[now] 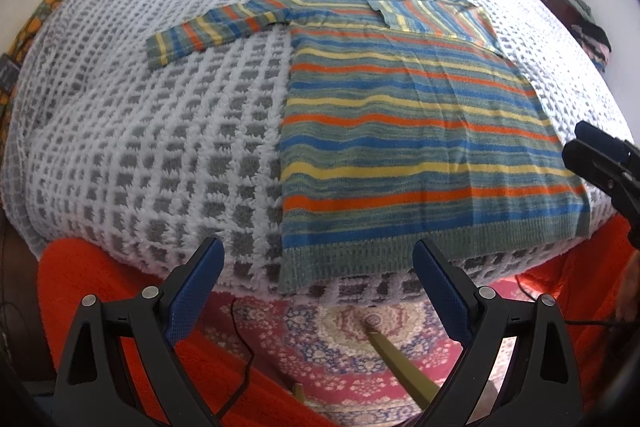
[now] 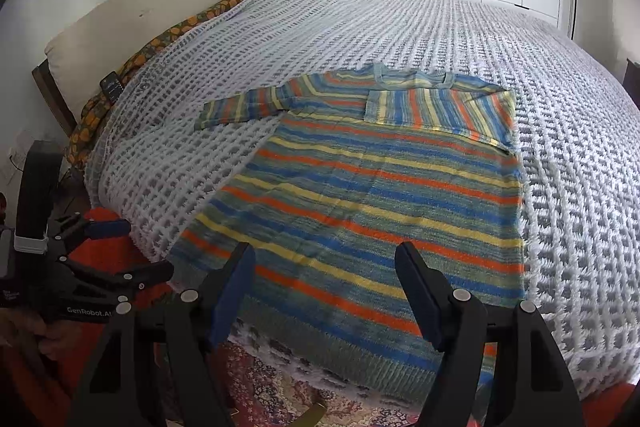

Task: Fold small clothes
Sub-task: 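Lift the right gripper away from the folded sleeve, then grasp the other sleeve cuff with the left gripper and lift it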

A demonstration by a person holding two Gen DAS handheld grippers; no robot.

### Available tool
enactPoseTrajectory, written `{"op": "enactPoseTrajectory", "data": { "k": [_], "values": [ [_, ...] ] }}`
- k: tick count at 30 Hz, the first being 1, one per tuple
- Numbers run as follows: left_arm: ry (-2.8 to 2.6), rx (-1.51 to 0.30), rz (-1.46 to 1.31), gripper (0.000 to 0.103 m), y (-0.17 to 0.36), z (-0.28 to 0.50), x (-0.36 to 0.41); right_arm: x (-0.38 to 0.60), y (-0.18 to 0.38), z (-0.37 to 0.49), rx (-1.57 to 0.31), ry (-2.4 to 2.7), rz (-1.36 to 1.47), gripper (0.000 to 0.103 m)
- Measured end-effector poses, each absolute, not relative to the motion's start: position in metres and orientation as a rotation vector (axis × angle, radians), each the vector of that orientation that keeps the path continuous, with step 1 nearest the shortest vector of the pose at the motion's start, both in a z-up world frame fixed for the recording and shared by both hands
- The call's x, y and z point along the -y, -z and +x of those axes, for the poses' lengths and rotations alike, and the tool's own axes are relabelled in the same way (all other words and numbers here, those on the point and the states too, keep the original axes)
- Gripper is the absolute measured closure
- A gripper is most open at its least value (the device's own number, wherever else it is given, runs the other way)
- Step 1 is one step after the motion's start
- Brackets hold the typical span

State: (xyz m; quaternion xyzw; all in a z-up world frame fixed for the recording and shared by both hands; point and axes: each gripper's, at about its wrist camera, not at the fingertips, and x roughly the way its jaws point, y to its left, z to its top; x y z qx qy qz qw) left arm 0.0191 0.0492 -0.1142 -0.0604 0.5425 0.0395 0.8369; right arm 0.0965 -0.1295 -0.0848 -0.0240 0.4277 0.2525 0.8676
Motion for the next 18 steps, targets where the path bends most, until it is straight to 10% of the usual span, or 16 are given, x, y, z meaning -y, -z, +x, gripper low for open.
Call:
{"op": "enactPoseTrajectory", "data": {
  "k": [10, 18],
  "values": [
    [-0.149, -1.023, -0.843, 0.008, 0.136, 0.072, -0.229, 0.137, 0.089, 0.099, -0.904, -0.521, -0.029, 0.031],
    [-0.27, -0.881, -1.212, 0.035, 0.187, 0.142, -0.337, 0.141, 0.097, 0.104, -0.932, -0.507, -0.013, 0.031]
  ]
}}
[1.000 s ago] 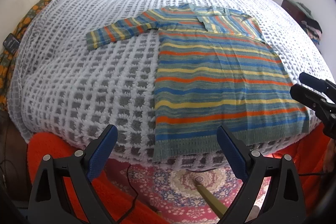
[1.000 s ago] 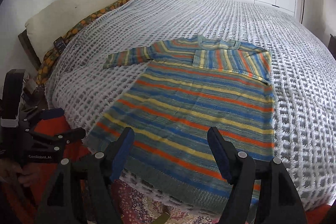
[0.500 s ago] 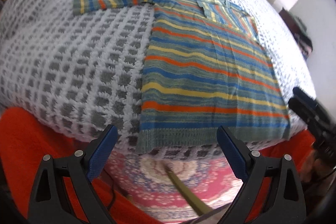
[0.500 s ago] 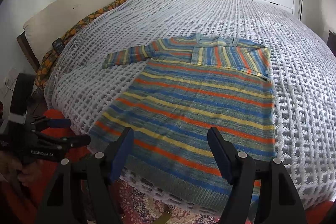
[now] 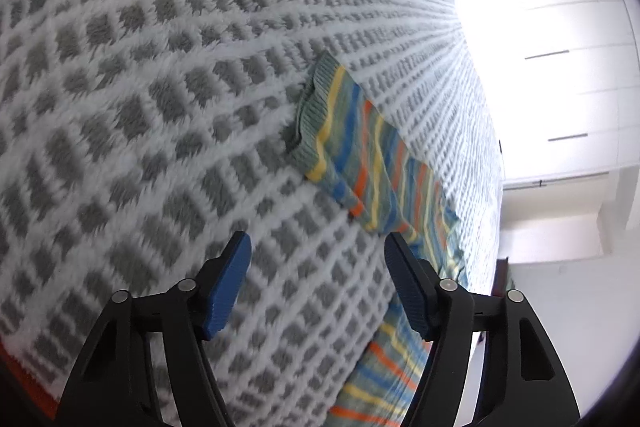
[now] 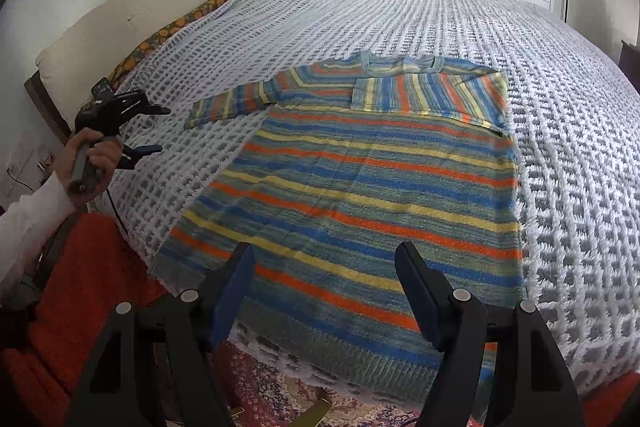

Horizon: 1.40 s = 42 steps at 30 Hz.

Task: Fold small clothes
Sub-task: 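Grasp the other sleeve cuff with the left gripper and lift it, then fold the held sleeve across the sweater body and open the left gripper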

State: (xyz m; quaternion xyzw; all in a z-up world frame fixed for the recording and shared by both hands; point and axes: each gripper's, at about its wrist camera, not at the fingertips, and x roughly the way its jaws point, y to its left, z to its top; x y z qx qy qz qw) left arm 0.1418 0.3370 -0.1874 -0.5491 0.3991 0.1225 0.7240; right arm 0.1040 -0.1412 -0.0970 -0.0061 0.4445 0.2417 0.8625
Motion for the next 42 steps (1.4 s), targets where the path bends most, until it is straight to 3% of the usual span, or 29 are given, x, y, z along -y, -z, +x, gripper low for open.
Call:
{"op": "enactPoseTrajectory", "data": {
  "k": [7, 8, 9, 11, 14, 19, 24, 27, 28, 29, 31, 35, 42],
  "values": [
    [-0.318, -0.863, -1.208, 0.036, 0.206, 0.188, -0.347, 0.139, 0.105, 0.11, -0.957, -0.502, -0.029, 0.031],
    [-0.324, -0.859, -1.205, 0.041, 0.207, 0.192, -0.347, 0.138, 0.106, 0.111, -0.961, -0.503, -0.03, 0.031],
    [-0.328, -0.86, -1.201, 0.047, 0.209, 0.196, -0.348, 0.138, 0.107, 0.112, -0.964, -0.505, -0.032, 0.031],
    [-0.325, -0.897, -1.201, 0.099, 0.216, 0.205, -0.348, 0.137, 0.109, 0.113, -0.97, -0.511, -0.03, 0.031],
    [-0.389, -0.93, -1.137, 0.1, 0.211, 0.211, -0.345, 0.136, 0.112, 0.114, -0.972, -0.519, -0.025, 0.031],
    [-0.348, -0.887, -0.772, 0.1, 0.118, 0.251, -0.288, 0.141, 0.11, 0.114, -0.952, -0.526, -0.002, 0.031],
    [-0.045, -0.819, -0.437, 0.099, 0.019, 0.306, -0.139, 0.149, 0.111, 0.116, -0.943, -0.527, 0.032, 0.031],
    [0.133, -0.868, -0.308, 0.094, 0.008, 0.322, -0.039, 0.154, 0.107, 0.113, -0.918, -0.517, 0.042, 0.031],
    [0.172, -0.912, -0.28, 0.078, 0.017, 0.325, -0.011, 0.156, 0.105, 0.113, -0.912, -0.518, 0.049, 0.031],
    [0.195, -0.961, -0.252, 0.052, 0.031, 0.323, 0.013, 0.158, 0.104, 0.112, -0.907, -0.513, 0.053, 0.031],
    [0.165, -1.037, -0.193, 0.034, 0.067, 0.308, 0.045, 0.163, 0.102, 0.111, -0.899, -0.504, 0.065, 0.031],
    [0.168, -1.153, -0.19, 0.035, 0.133, 0.246, 0.052, 0.176, 0.098, 0.108, -0.877, -0.486, 0.092, 0.031],
    [0.073, -1.186, -0.126, 0.035, 0.161, 0.127, -0.006, 0.183, 0.11, 0.116, -0.906, -0.479, 0.139, 0.031]
  ]
}}
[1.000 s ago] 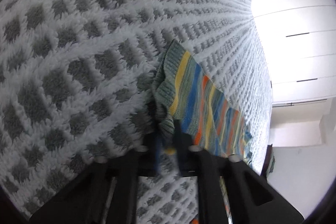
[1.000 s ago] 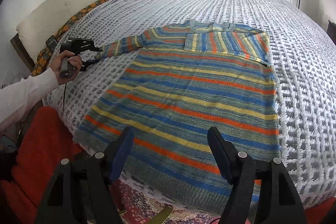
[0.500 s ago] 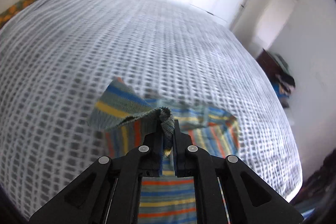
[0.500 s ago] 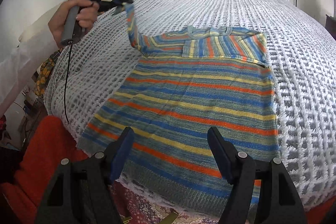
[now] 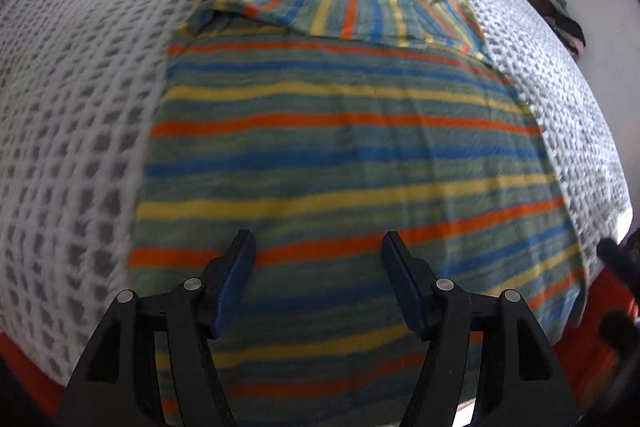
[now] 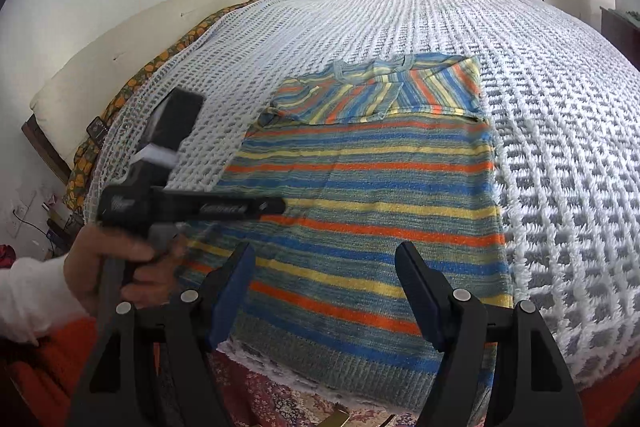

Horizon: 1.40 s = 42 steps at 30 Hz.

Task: Fold small clothes
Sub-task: 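Fold the held sleeve across the sweater body and open the left gripper, then move both grippers down to the sweater hem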

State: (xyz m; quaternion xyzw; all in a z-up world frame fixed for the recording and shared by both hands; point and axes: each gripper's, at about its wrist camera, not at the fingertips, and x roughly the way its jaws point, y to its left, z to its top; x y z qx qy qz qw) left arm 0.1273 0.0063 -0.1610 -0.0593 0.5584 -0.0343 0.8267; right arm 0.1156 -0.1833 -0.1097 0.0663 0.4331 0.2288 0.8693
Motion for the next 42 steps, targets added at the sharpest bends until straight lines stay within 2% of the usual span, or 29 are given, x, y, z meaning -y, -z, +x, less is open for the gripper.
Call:
{"op": "enactPoseTrajectory", "data": {
  "k": [6, 12, 20, 21, 22, 24, 26, 32, 42],
  "values": [
    [0.014, -1.144, -0.104, 0.035, 0.151, 0.109, -0.048, 0.184, 0.109, 0.12, -0.898, -0.444, 0.146, 0.031],
    [-0.109, -1.057, 0.015, 0.032, 0.15, 0.204, -0.08, 0.177, 0.114, 0.116, -0.922, -0.445, 0.117, 0.031],
    [-0.15, -1.051, 0.112, 0.033, 0.166, 0.3, -0.09, 0.178, 0.122, 0.12, -0.954, -0.436, 0.111, 0.031],
    [-0.187, -1.046, 0.115, 0.035, 0.17, 0.308, -0.092, 0.179, 0.125, 0.122, -0.964, -0.435, 0.115, 0.031],
    [-0.253, -1.044, 0.098, 0.043, 0.173, 0.312, -0.099, 0.18, 0.127, 0.123, -0.973, -0.433, 0.117, 0.031],
    [-0.328, -1.07, -0.073, 0.047, 0.18, 0.307, -0.125, 0.18, 0.13, 0.127, -0.984, -0.432, 0.123, 0.031],
    [-0.353, -1.072, -0.221, 0.044, 0.185, 0.291, -0.142, 0.179, 0.131, 0.129, -0.981, -0.435, 0.126, 0.031],
    [-0.325, -1.081, -0.165, 0.024, 0.176, 0.261, -0.136, 0.177, 0.139, 0.134, -1.002, -0.453, 0.13, 0.031],
    [-0.243, -1.036, -0.152, 0.023, 0.135, 0.182, -0.118, 0.189, 0.126, 0.13, -0.953, -0.421, 0.151, 0.031]
  ]
}}
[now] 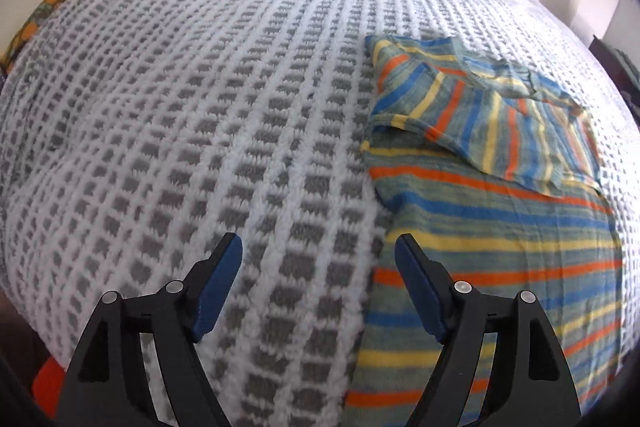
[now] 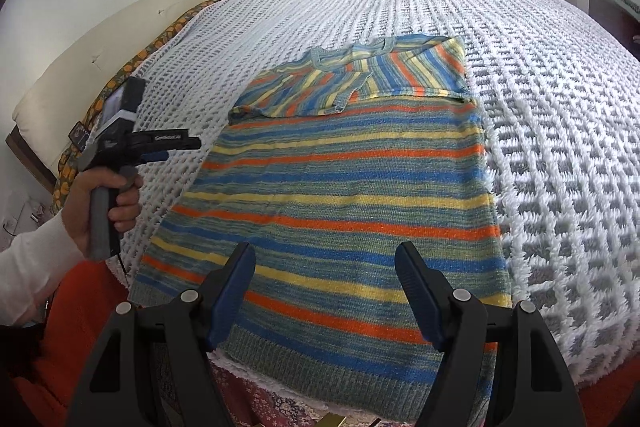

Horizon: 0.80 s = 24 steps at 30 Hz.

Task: Fold small clothes
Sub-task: 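Move both grippers down to the sweater hem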

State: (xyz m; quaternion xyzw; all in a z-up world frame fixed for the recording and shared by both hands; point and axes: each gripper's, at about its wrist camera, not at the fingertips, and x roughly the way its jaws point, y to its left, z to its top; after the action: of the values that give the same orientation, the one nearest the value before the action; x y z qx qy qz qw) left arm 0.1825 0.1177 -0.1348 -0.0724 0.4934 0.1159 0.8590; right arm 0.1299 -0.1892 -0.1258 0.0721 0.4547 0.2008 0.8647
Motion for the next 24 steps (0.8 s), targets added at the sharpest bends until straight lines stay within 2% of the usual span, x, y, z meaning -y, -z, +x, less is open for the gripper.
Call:
{"op": "enactPoseTrajectory", "data": {
  "k": [3, 6, 14, 18, 22, 24],
  "values": [
    [-0.157, -1.016, -0.141, 0.022, 0.118, 0.151, -0.096, 0.192, 0.12, 0.13, -0.936, -0.403, 0.136, 0.031],
    [-0.048, -1.016, -0.113, 0.017, 0.115, 0.123, -0.065, 0.194, 0.115, 0.132, -0.928, -0.384, 0.12, 0.031],
    [-0.002, -1.161, -0.103, 0.016, 0.178, 0.079, -0.039, 0.199, 0.143, 0.133, -1.039, -0.37, 0.139, 0.031],
    [0.002, -1.139, -0.044, 0.016, 0.175, 0.072, -0.035, 0.214, 0.163, 0.135, -1.12, -0.328, 0.225, 0.031],
    [-0.031, -1.062, -0.091, 0.016, 0.154, 0.074, -0.042, 0.22, 0.146, 0.131, -1.041, -0.285, 0.205, 0.031],
    [-0.056, -1.055, -0.089, 0.012, 0.155, 0.077, -0.045, 0.216, 0.136, 0.129, -0.993, -0.275, 0.153, 0.027]
  ]
}}
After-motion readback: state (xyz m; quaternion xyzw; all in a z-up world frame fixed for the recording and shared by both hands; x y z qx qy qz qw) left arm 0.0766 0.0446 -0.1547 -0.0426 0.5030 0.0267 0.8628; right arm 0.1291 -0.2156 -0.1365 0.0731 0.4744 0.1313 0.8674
